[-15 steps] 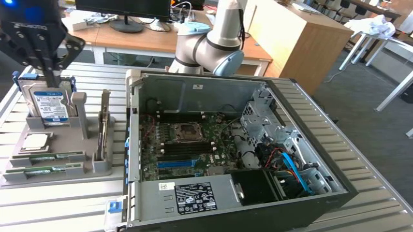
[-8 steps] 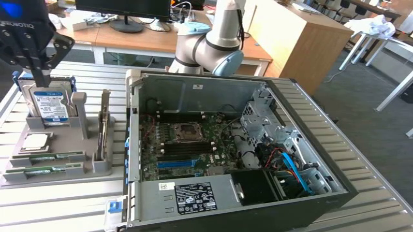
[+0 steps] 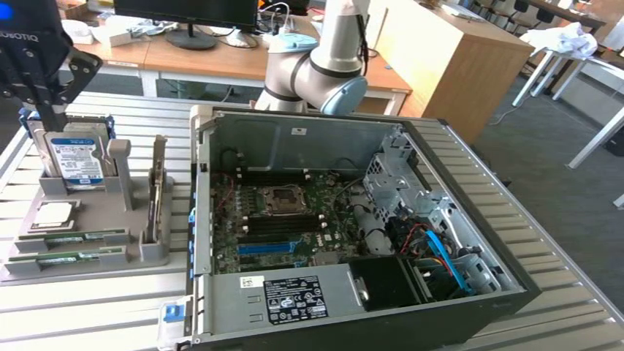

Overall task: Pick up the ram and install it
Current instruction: 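Reach for the ram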

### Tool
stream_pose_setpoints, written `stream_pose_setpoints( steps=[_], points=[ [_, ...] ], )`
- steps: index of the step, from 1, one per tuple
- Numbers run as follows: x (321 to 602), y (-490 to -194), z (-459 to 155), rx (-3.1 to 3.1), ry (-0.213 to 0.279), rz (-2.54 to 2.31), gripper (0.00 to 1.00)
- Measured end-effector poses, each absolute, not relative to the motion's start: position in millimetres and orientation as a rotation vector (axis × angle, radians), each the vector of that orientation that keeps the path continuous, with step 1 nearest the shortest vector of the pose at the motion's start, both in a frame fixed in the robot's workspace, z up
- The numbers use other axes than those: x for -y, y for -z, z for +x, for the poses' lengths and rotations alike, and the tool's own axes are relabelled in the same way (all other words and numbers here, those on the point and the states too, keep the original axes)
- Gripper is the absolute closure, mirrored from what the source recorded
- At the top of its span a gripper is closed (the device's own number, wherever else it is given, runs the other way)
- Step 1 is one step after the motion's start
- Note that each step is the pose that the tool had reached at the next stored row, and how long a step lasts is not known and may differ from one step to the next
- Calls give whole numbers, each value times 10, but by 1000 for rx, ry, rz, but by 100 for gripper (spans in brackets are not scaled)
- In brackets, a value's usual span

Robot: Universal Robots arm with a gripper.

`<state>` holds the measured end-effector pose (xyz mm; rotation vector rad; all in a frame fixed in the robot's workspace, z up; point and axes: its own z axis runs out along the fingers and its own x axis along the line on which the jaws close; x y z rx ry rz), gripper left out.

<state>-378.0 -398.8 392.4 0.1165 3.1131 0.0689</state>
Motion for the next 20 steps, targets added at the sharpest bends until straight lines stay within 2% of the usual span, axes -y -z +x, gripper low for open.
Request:
stream_pose_setpoints(
  steps=[20],
  points=[
    [4022,-3923,-3856,-3113,-69,117,90]
  ],
)
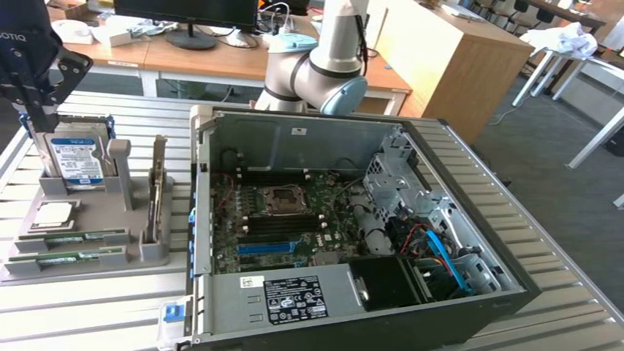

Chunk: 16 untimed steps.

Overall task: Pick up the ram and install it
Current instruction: 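Reach for the ram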

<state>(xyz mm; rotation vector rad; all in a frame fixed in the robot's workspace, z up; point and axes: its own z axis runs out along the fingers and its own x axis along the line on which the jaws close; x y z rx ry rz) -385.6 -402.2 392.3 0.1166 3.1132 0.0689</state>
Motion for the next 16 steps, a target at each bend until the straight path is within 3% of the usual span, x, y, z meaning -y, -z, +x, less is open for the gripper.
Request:
stream_pose_setpoints(
  steps=[16],
  points=[
    [4217,-3923,-3856,-3113,-69,117,90]
  ],
)
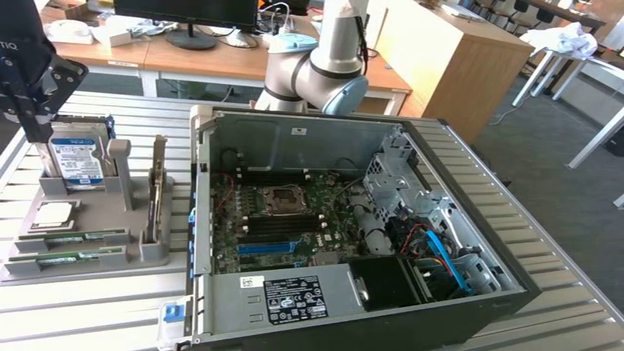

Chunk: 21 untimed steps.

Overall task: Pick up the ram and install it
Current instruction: 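Reach for the ram, then pick up the ram and move it above insertion slot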

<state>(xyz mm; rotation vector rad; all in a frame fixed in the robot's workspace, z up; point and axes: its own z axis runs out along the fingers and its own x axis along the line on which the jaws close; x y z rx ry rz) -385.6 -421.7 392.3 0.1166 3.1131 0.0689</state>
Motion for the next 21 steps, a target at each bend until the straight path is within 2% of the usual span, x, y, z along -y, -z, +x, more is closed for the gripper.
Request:
stream_pose_setpoints(
  steps=[21],
  points=[
    [4366,-3923,-3856,-3113,-69,117,90]
  ],
)
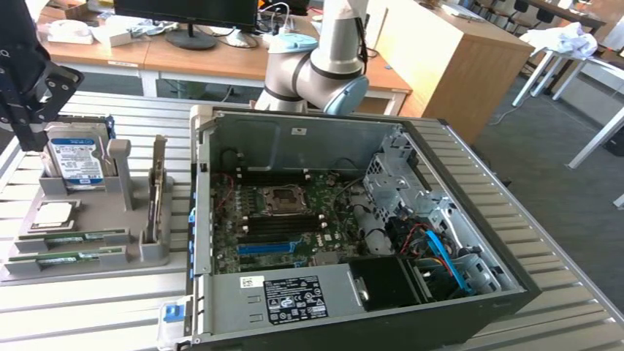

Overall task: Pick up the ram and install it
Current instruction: 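Pick up the ram and move it above insertion slot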

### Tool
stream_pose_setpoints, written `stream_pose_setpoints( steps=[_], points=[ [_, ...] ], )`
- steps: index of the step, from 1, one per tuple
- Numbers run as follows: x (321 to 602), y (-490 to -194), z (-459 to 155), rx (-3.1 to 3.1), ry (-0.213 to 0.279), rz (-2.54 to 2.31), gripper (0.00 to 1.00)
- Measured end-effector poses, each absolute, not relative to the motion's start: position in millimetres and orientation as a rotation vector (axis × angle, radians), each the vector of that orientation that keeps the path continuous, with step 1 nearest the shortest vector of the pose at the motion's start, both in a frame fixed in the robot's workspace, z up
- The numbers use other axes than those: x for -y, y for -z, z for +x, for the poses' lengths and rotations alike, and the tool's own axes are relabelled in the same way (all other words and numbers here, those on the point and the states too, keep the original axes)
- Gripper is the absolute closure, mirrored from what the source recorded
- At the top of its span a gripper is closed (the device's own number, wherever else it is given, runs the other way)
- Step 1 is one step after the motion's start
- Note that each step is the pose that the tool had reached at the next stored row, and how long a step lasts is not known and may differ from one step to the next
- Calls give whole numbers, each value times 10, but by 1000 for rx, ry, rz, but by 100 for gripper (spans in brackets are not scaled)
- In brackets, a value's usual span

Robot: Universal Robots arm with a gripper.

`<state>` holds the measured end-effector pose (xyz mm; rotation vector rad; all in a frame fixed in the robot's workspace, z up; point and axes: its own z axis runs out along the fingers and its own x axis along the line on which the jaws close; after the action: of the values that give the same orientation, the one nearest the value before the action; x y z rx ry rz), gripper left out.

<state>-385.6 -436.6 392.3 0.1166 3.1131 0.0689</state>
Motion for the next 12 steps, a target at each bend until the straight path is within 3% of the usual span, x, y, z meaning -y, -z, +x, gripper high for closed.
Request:
stream_pose_setpoints(
  steps=[12],
  points=[
    [4366,-3923,-3856,-3114,-69,105,90]
  ],
)
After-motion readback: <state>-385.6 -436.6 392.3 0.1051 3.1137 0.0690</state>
